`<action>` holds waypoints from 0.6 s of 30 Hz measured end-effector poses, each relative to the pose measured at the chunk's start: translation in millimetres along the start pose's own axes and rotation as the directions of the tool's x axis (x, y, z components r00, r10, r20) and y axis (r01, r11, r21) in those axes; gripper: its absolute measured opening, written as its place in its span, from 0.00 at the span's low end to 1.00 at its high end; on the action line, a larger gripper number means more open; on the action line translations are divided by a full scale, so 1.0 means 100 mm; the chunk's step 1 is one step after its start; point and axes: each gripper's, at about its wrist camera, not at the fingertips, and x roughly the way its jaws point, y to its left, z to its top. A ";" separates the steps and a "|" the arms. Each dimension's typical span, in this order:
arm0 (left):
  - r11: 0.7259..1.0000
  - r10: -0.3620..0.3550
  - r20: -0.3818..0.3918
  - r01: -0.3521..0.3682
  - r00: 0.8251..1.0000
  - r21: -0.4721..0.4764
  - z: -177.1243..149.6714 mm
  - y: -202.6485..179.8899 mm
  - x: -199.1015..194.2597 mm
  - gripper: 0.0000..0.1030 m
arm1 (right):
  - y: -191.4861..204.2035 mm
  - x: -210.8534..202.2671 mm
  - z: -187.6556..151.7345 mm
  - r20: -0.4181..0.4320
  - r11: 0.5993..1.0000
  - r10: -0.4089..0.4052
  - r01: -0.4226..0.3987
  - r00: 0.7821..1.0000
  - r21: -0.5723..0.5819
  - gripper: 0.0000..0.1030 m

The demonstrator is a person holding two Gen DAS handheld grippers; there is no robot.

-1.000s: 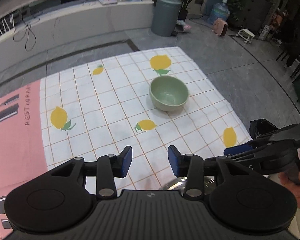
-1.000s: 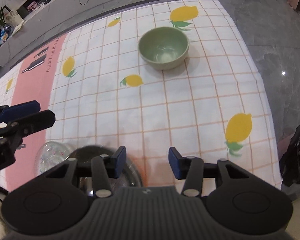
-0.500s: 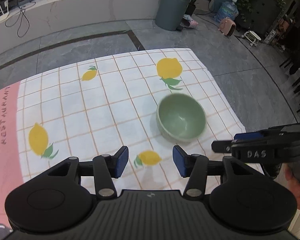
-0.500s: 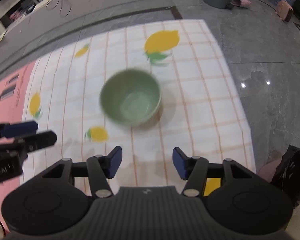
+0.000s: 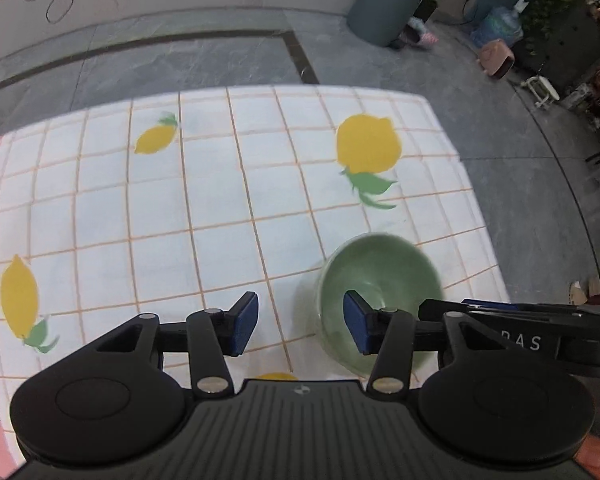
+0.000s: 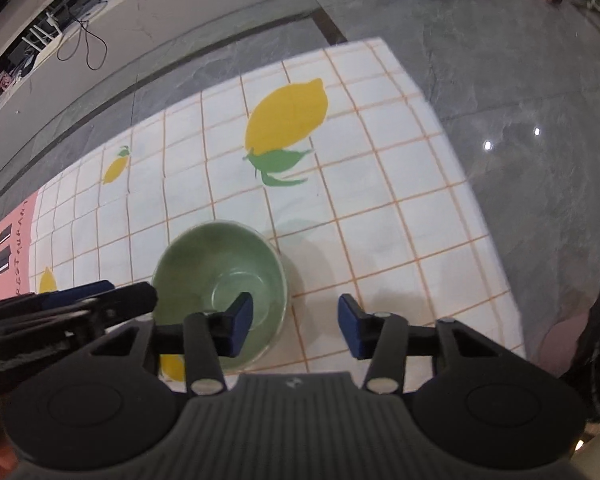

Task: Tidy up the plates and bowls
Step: 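Close both grippers on the rim of the pale green bowl, then lift the green bowl with both grippers and carry it over the blue bowl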

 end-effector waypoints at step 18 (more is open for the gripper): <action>0.999 0.034 -0.158 -0.032 0.987 0.017 0.07 -0.16 0.33 0.10 | 0.04 0.41 0.11 -0.145 0.999 0.013 -0.006 0.989 0.048 0.06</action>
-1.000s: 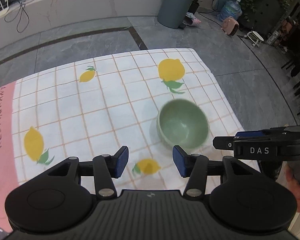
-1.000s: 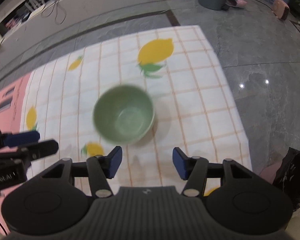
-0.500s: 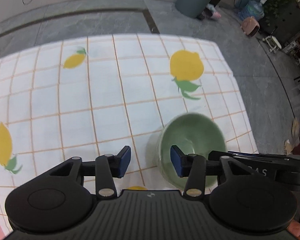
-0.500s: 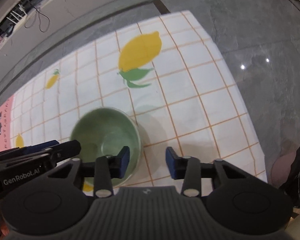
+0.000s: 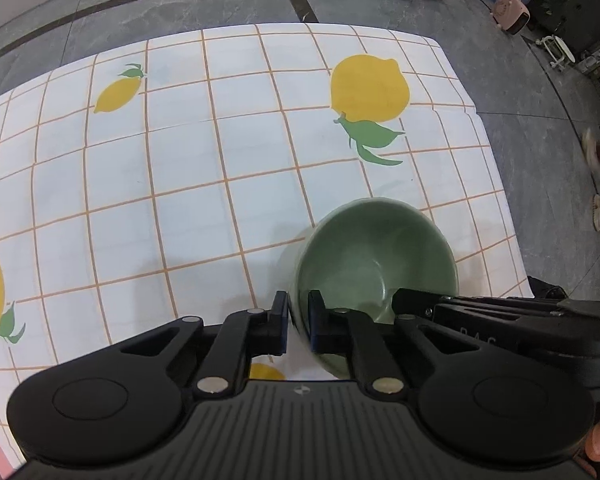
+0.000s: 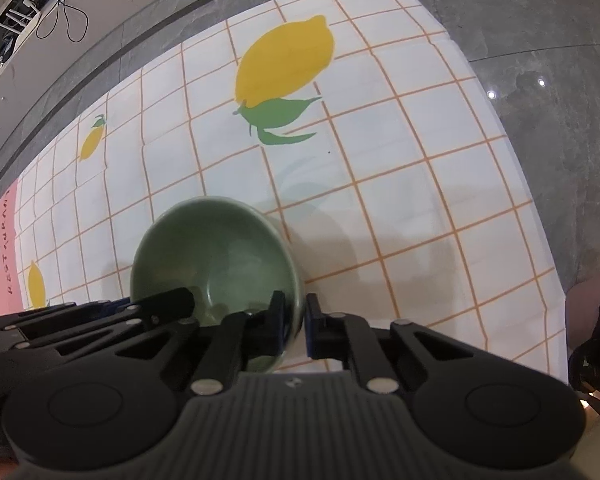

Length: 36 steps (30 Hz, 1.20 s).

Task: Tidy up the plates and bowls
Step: 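Lift the green bowl with both grippers and carry it over the blue bowl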

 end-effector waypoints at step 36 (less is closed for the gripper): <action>0.999 0.000 0.009 0.000 1.000 -0.050 -2.16 0.10 -1.68 0.11 | 0.51 -1.49 -2.35 0.110 0.976 0.130 -0.108 0.985 -0.190 0.07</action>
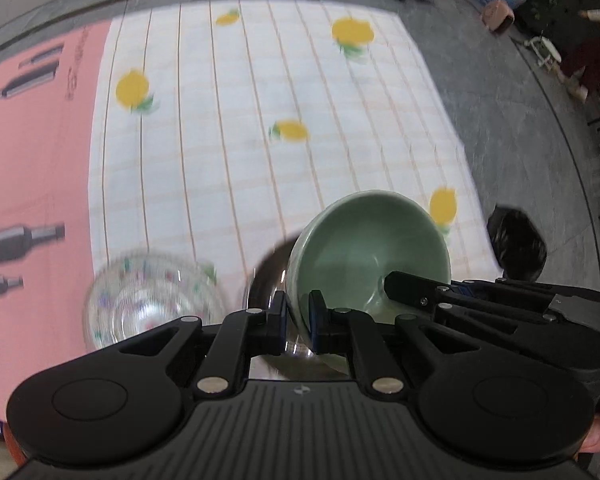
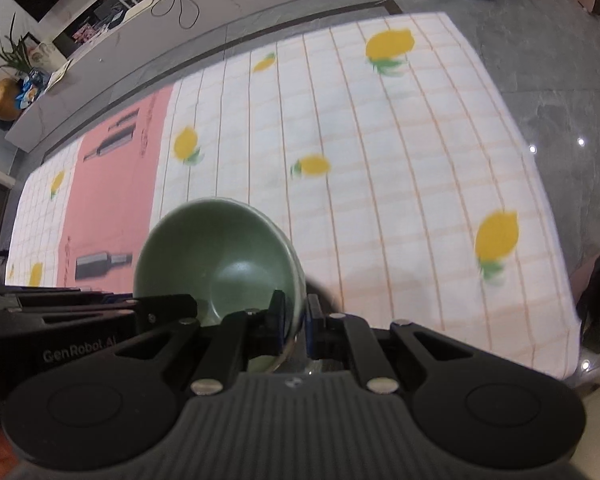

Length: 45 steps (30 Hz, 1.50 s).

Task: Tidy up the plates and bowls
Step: 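Lift the green bowl with both grippers and carry it over the blue bowl, then lower the green bowl into the blue bowl and open both grippers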

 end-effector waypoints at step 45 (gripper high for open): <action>0.997 -0.040 -0.123 0.032 0.992 -0.067 -0.18 0.21 0.58 0.16 | 0.01 0.67 -0.21 -0.156 0.989 -0.111 0.094 0.981 -0.112 0.11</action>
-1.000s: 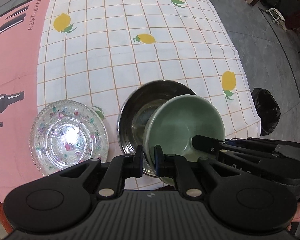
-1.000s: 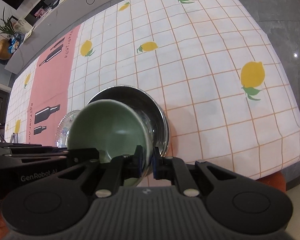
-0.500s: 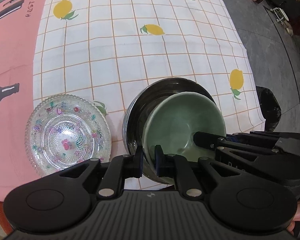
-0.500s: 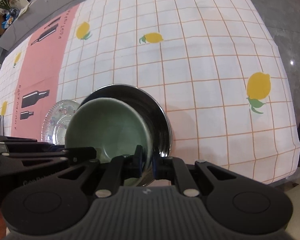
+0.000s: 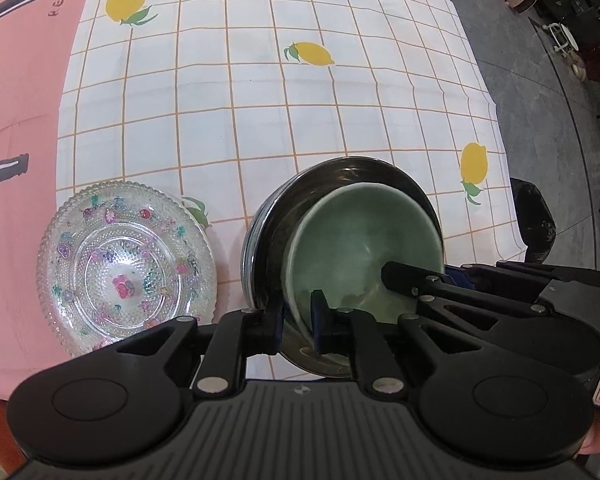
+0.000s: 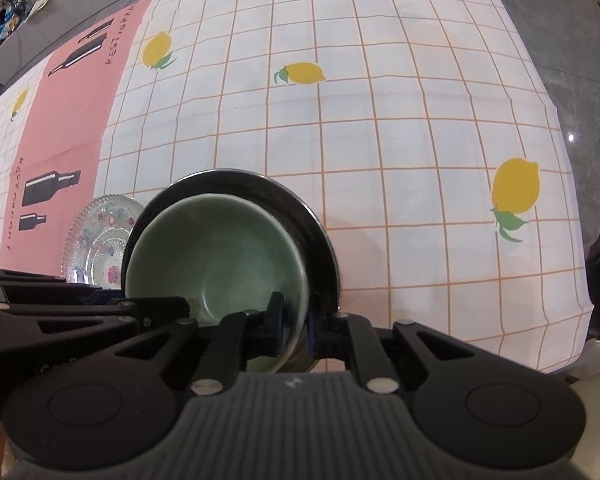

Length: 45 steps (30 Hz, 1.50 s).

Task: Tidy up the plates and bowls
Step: 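Lower the green bowl into the blue bowl and open both grippers, then close both grippers on the rim of the nested bowl stack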

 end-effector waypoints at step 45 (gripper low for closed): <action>0.972 -0.127 0.116 0.101 0.985 0.210 -0.10 0.40 -0.14 0.74 | -0.32 0.03 -0.20 0.029 0.993 0.094 -0.095 0.995 0.066 0.61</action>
